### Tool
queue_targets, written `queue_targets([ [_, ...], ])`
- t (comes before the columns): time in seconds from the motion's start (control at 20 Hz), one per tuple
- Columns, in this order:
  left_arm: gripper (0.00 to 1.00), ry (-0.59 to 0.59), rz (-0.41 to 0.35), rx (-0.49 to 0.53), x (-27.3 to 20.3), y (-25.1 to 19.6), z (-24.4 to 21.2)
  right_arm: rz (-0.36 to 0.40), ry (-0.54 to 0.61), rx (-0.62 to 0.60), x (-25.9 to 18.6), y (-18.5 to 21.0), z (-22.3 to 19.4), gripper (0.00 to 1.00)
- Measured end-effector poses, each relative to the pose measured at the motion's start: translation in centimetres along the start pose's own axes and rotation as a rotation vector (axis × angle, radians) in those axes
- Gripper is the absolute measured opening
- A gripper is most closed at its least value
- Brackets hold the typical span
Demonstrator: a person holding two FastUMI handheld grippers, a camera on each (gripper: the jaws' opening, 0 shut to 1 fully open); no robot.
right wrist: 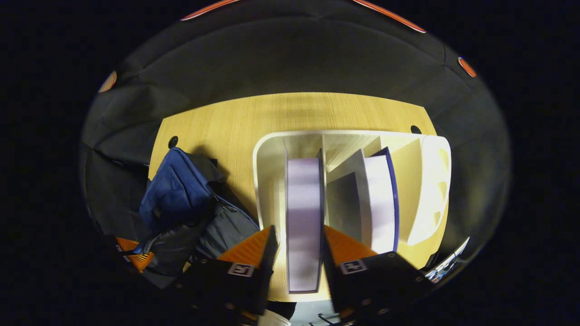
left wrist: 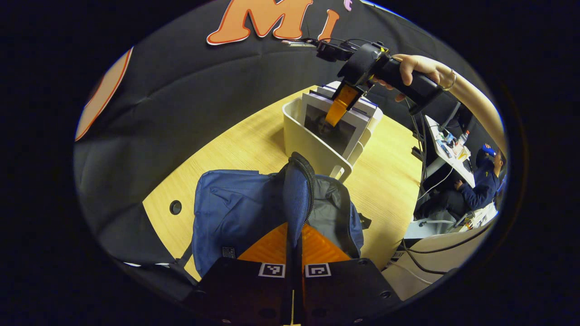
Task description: Open the schoolbag, grab two books from the bookshelf and put them into the schoolbag.
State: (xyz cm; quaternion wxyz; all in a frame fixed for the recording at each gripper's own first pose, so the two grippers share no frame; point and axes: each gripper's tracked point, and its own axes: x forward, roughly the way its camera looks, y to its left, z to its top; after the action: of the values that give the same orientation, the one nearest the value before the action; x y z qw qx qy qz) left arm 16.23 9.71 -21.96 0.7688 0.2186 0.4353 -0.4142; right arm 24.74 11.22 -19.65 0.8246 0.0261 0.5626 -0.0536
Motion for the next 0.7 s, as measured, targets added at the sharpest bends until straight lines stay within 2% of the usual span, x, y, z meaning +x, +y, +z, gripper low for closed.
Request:
queue_targets([
  [0.1, 0.02, 0.003, 0.003, -0.002, 0.0, 0.1, -0.3, 0.018, -0.033, 0.019, -1.1, 0.0, 0.6, 0.35],
  [0.25, 0.02, 0.006, 0.008, -0.014, -0.1, 0.1, -0.4, 0.076, -0.132, 0.062, -5.8, 0.2, 1.4, 0.32],
  [0.4, 0.02, 0.009, 0.011, -0.025, -0.2, 0.0, -0.5, 0.054, -0.329, 0.077, -12.4, -2.0, 0.6, 0.32],
  [0.55, 0.02, 0.018, 0.016, -0.005, -0.3, 0.0, -0.3, 0.101, -0.536, 0.155, -20.6, -3.8, -2.4, 0.32],
  [0.6, 0.02, 0.022, 0.019, -0.004, -0.3, 0.0, -0.1, 0.141, -0.599, 0.19, -22.4, -4.1, -3.6, 0.32],
  [0.7, 0.02, 0.023, 0.027, -0.008, -0.3, -0.1, 0.2, 0.284, -0.658, 0.28, -23.9, -2.6, -7.1, 0.31],
])
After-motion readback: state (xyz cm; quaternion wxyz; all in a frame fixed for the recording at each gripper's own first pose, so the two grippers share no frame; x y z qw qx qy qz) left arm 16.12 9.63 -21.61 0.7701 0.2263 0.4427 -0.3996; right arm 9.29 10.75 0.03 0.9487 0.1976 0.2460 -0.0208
